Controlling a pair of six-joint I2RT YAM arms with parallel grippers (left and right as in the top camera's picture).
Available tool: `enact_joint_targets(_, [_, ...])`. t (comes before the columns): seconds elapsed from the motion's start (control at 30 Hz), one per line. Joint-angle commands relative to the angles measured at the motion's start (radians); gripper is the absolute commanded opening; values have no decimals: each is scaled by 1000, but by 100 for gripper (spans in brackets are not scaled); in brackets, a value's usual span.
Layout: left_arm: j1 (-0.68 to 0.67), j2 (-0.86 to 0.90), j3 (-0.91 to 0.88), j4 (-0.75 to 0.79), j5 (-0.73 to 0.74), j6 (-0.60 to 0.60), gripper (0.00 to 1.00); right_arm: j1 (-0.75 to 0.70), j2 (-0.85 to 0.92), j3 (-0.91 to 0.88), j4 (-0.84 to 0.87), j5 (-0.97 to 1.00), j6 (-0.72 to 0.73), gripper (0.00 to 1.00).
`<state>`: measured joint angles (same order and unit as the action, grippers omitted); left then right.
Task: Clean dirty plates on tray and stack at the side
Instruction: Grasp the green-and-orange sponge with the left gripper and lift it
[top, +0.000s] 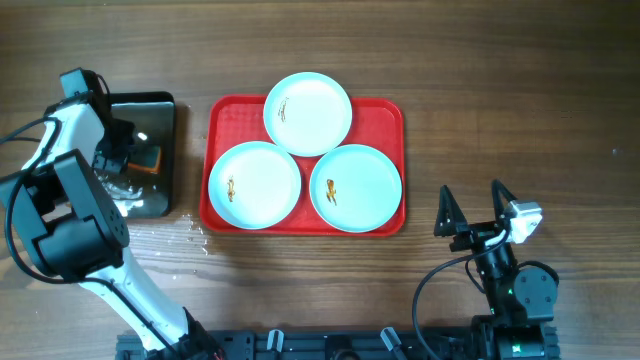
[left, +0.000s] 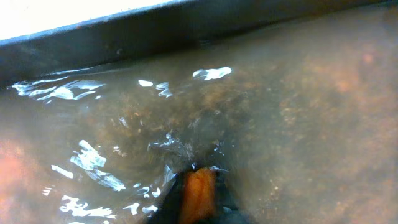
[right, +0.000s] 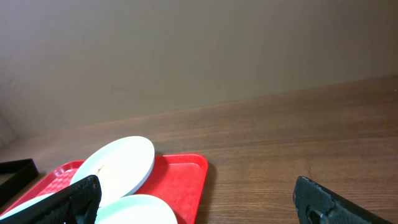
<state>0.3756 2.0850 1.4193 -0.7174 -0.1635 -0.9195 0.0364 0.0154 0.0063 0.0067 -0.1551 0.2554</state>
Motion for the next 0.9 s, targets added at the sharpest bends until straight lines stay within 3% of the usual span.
enact_joint_targets(0.0, [6,40,-24,-39,24,-4,100,-5,-4,-1,3,9,-17,100])
enact_joint_targets(0.17, [6,40,-24,-109,37,-5,100,-5,-4,-1,3,9,-17,100])
enact_joint_targets(0.33, [-7,40,-34,-142,187,-6,100,-5,-4,-1,3,9,-17,100])
enact_joint_targets(0.53, [-76,41,-66,-112,190,-9,88,-5,-4,-1,3,9,-17,100])
enact_joint_targets(0.63, [-100,41,-66,-95,190,-10,61,-5,-4,-1,3,9,-17,100])
enact_joint_targets(0.73, [-105,41,-66,-90,189,-13,12,-5,-4,-1,3,9,-17,100])
enact_joint_targets(0.77, [-103,41,-66,-90,189,-13,4,-5,-4,-1,3,9,-17,100])
enact_joint_targets(0.87, [-102,40,-66,-78,189,-12,8,-5,-4,-1,3,9,-17,100])
